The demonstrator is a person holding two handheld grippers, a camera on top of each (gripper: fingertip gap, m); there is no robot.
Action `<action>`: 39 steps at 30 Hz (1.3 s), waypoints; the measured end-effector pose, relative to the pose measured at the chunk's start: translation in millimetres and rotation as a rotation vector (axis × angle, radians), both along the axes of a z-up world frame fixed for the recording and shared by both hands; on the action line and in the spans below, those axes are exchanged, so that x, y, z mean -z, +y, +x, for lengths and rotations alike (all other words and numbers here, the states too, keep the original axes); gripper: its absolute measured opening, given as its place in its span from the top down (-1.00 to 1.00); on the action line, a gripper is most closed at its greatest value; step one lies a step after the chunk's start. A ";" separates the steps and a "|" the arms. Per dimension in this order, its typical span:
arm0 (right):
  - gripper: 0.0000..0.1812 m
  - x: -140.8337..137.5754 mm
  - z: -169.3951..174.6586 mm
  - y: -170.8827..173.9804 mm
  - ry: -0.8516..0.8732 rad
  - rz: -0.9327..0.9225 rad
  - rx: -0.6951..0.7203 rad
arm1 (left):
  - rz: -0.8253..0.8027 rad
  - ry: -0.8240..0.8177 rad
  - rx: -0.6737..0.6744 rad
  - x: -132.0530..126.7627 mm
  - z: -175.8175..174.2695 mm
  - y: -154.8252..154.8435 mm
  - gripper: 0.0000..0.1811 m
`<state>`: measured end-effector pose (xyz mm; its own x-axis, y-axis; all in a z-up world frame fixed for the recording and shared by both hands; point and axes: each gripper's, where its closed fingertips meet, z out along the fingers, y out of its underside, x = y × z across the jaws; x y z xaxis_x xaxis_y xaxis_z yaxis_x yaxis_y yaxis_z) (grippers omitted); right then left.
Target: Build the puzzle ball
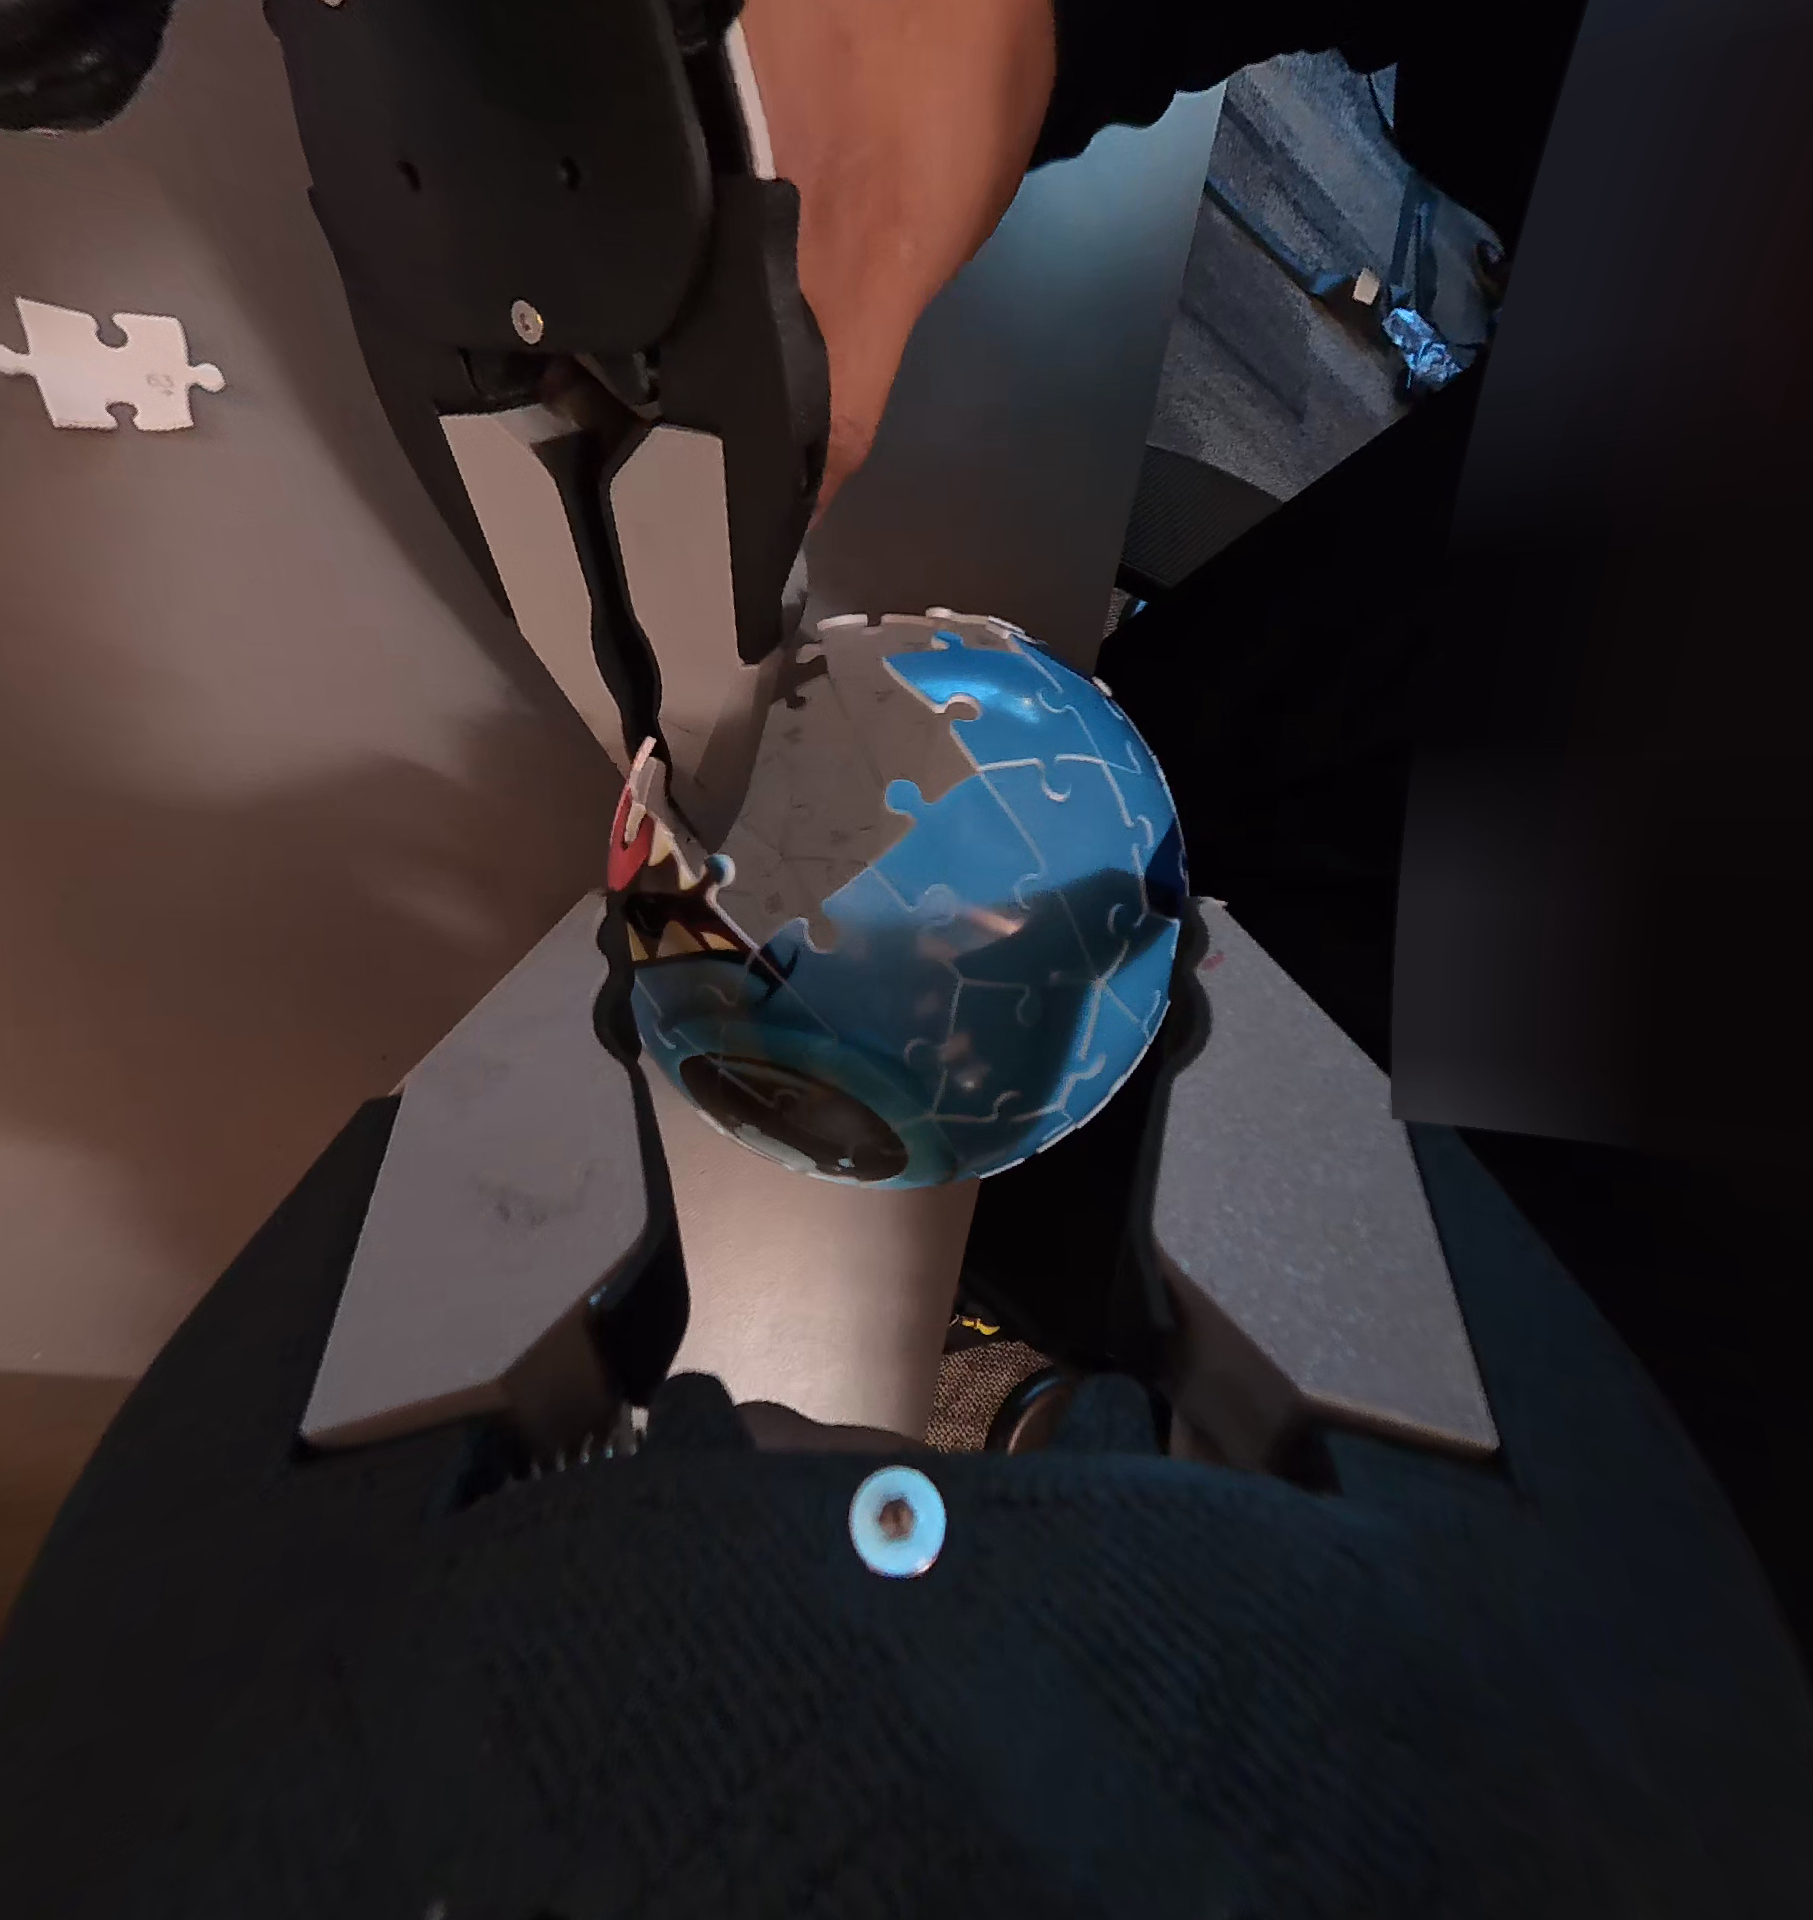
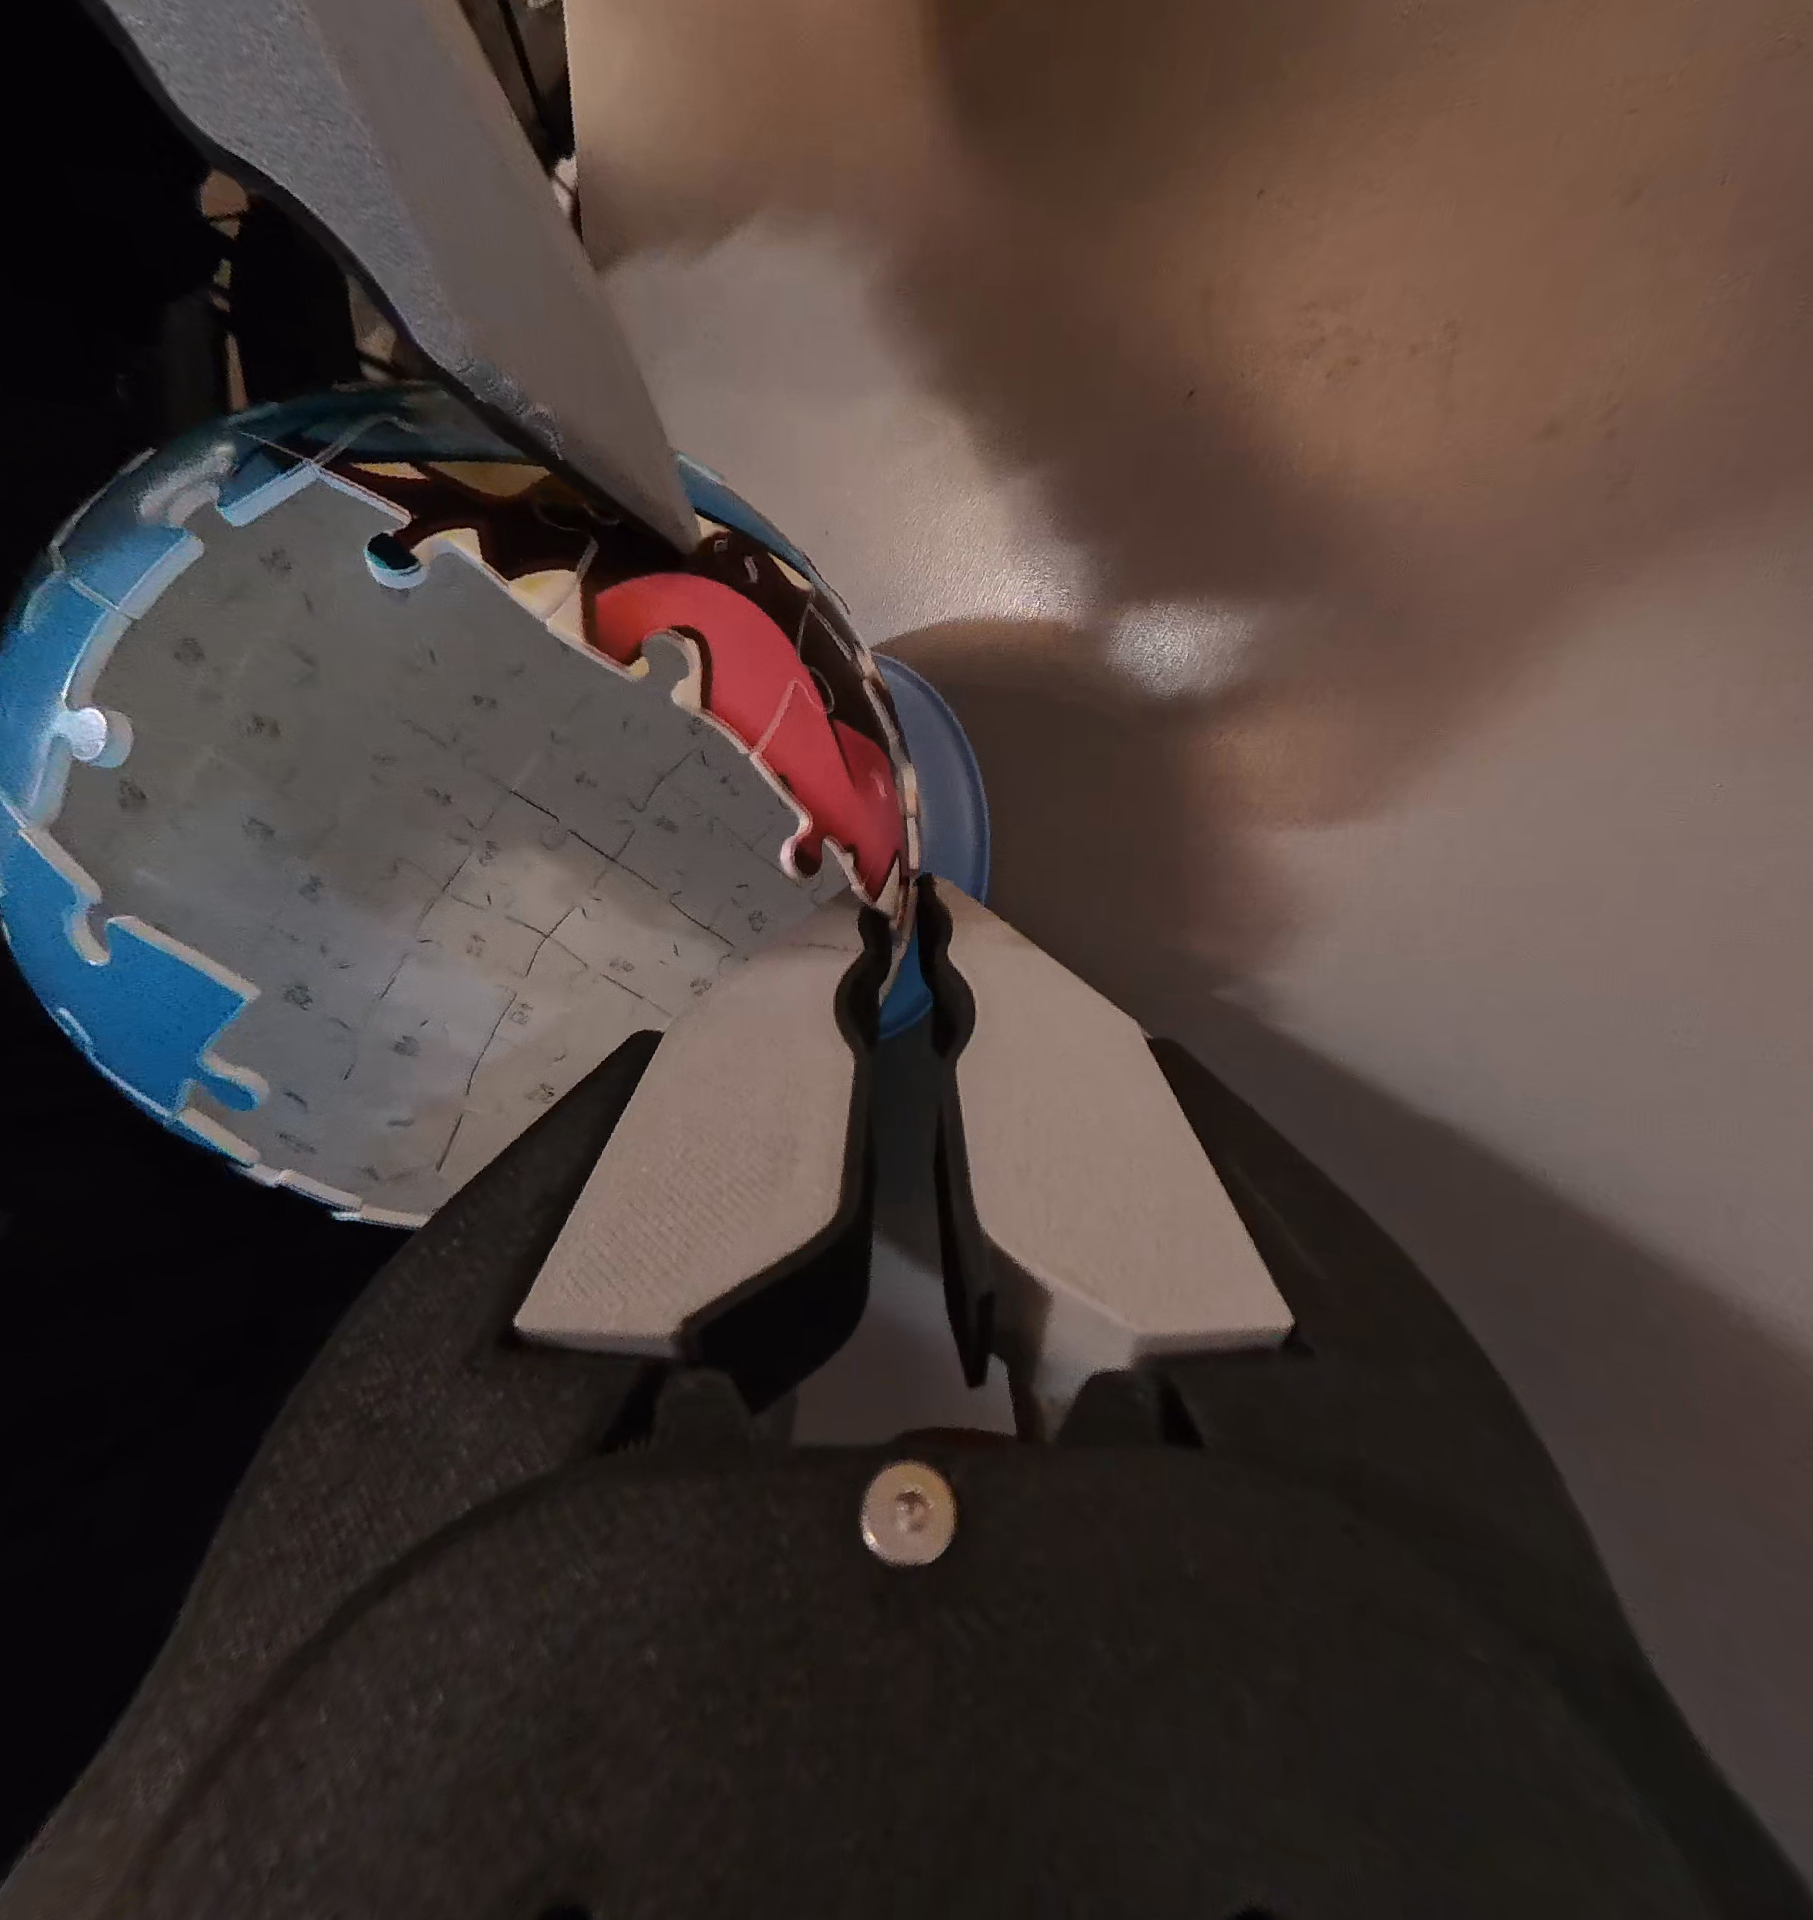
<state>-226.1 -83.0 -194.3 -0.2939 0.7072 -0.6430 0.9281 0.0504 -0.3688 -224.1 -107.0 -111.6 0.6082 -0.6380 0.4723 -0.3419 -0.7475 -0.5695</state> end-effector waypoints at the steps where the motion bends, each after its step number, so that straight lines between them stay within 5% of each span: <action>1: 0.98 -0.3 -0.2 0.1 0.007 0.006 -0.002 | 0.000 0.000 0.000 -0.5 0.5 0.1 -0.12; 19: 0.98 -2.1 -2.5 -1.9 0.025 -0.003 0.060 | 0.001 -0.002 -0.014 -2.5 4.3 1.1 -0.10; 39: 0.97 -8.5 -20.3 -5.9 0.353 0.091 -0.018 | 0.004 -0.066 -0.022 -0.5 1.3 -2.1 -0.06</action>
<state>-246.4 -88.9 -185.9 -0.4993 0.7498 -0.4343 0.7431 0.1128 -0.6596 -222.8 -109.1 -111.1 0.5900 -0.6267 0.5091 -0.2871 -0.7522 -0.5932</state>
